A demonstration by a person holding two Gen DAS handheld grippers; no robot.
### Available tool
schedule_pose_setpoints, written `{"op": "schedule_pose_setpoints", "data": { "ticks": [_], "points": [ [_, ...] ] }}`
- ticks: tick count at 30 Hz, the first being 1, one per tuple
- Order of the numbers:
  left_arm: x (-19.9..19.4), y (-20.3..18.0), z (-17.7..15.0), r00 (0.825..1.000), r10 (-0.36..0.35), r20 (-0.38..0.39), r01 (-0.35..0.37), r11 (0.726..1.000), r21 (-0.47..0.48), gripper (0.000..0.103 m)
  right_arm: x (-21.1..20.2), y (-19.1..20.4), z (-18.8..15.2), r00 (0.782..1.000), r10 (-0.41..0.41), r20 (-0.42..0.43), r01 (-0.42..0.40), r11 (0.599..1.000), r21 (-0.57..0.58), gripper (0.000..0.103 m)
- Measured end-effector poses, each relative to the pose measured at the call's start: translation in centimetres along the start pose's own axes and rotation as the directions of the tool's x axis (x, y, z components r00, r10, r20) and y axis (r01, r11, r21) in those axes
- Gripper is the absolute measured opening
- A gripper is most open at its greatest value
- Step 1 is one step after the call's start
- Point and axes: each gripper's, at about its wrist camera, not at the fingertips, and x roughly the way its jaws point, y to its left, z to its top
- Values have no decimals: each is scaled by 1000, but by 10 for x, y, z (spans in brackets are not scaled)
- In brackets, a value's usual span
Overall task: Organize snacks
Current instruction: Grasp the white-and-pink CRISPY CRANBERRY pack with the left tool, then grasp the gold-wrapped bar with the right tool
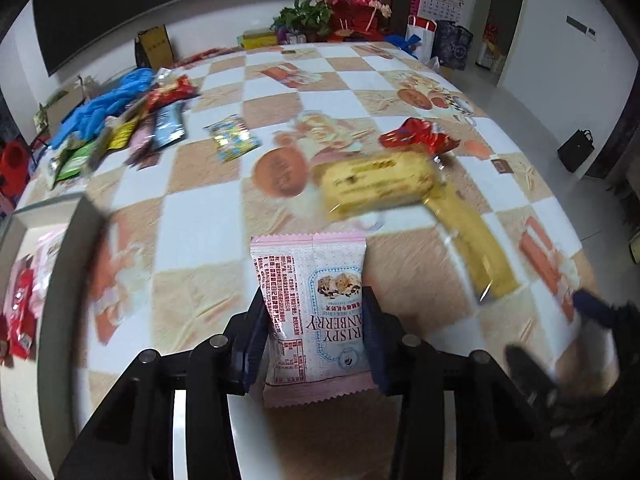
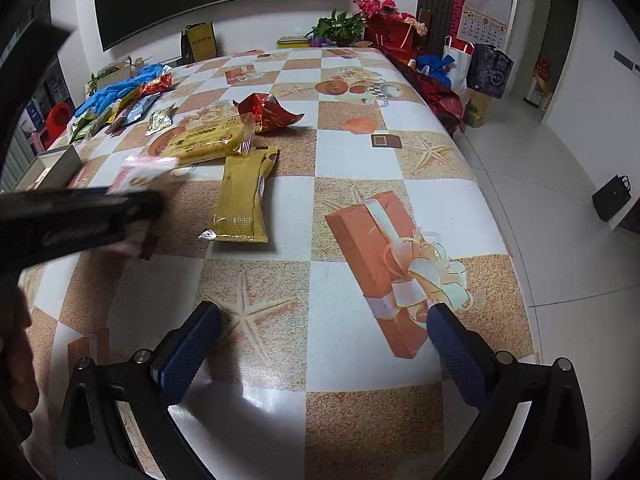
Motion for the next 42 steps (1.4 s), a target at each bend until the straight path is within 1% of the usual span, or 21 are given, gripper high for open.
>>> {"op": "schedule_pose_setpoints", "data": {
  "ticks": [5,8,10,12,15,16,18,21,23,25,26,27,28,31,32,33,34,35,36,39,42],
  "points": [
    [-21,35,-39,996,22,91,-21,1000,-10,47,0,2,0,1000,-15,-1,15,1000,11,103],
    [-25,47,-45,996,9,94,-5,999,-50,46,0,3,-1,1000,-21,-2,21,1000,13,103],
    [-26,49,-46,995,2,99,4,998,-60,47,1,3,2,1000,-7,-25,8,1000,14,103],
    [-27,47,-46,995,8,99,-3,998,-56,47,2,4,8,998,34,-57,-33,999,4,103],
    [-26,48,-46,995,-1,101,7,998,-63,47,-8,6,15,993,117,0,-117,991,67,103],
    [-26,48,-46,995,-7,103,13,998,-67,47,-10,10,21,988,153,14,-154,985,84,103],
    [-27,50,-47,994,-16,105,24,997,-74,47,1,19,37,983,184,-18,-182,979,94,103],
    [-28,52,-48,994,-28,108,37,996,-82,47,27,27,56,979,190,-75,-180,977,116,103],
    [-28,53,-48,993,-37,111,47,995,-89,47,36,30,65,988,146,-48,-139,983,121,103],
    [-29,56,-48,992,-45,114,56,994,-96,47,44,37,72,995,85,-55,-80,993,91,103],
    [-29,57,-48,992,-50,115,61,993,-100,47,46,40,72,996,57,-64,-53,996,65,103],
    [-29,58,-49,992,-53,116,65,992,-104,47,49,49,71,997,8,-82,-8,1000,2,103],
    [-29,59,-48,992,-55,117,67,992,-106,47,47,52,69,998,13,-64,-14,1000,-14,103],
    [-29,60,-48,992,-55,117,68,992,-107,47,44,57,63,998,40,-49,-43,998,-50,102],
    [-29,60,-48,991,-56,118,69,992,-108,47,43,58,63,998,46,-47,-49,997,-58,96],
    [-29,60,-48,991,-57,118,70,992,-108,47,39,60,62,997,63,-35,-65,995,-72,86],
    [-29,59,-48,991,-58,118,71,992,-109,47,34,62,63,997,74,-17,-75,993,-90,47],
    [-28,59,-48,991,-58,118,71,991,-109,47,32,65,64,998,64,-11,-65,993,-101,23],
    [-29,59,-48,991,-57,118,70,992,-109,47,32,69,66,998,64,-23,-66,993,-103,23],
    [-29,59,-48,991,-57,118,70,992,-109,47,34,71,66,998,67,-10,-67,994,-87,23],
    [-29,59,-48,991,-57,118,70,992,-108,47,28,71,58,995,97,-13,-98,993,-70,23]
  ]
}}
